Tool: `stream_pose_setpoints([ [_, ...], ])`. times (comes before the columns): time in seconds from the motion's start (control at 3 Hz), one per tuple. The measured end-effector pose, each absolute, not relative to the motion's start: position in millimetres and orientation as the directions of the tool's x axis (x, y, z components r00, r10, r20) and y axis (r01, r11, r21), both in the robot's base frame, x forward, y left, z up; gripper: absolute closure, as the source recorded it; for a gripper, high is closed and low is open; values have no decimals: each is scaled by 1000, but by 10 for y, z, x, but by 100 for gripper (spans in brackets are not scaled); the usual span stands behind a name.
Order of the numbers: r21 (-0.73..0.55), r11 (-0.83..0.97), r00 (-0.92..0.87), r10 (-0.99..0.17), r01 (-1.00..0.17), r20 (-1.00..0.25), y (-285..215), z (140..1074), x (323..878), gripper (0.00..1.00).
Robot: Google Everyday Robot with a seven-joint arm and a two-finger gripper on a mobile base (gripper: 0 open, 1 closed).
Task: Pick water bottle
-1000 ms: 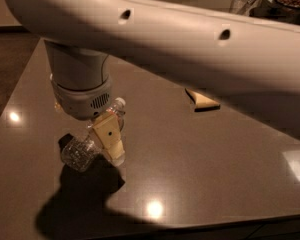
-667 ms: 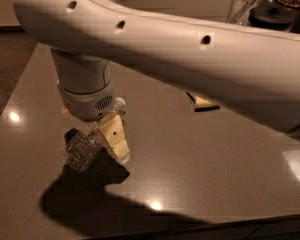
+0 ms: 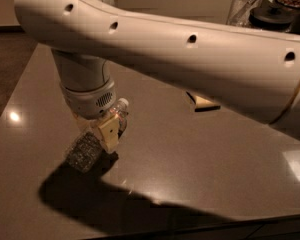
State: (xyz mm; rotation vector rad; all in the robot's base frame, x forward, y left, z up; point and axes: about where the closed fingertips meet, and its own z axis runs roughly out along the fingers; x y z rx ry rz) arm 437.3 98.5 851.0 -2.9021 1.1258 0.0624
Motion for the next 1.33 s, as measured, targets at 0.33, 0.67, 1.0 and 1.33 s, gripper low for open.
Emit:
stream_pose_setpoints([
  [0.33, -46, -730, 732, -679, -682, -60, 1014, 8691, 4389, 64],
  [0.67, -90, -706, 712, -698, -703, -79, 974, 8953, 4447, 87],
  [1.0, -125, -679, 690, -716, -724, -104, 846, 9222, 4574, 100],
  [1.33, -148, -660, 676, -725, -736, -131, 730, 9394, 4645, 100],
])
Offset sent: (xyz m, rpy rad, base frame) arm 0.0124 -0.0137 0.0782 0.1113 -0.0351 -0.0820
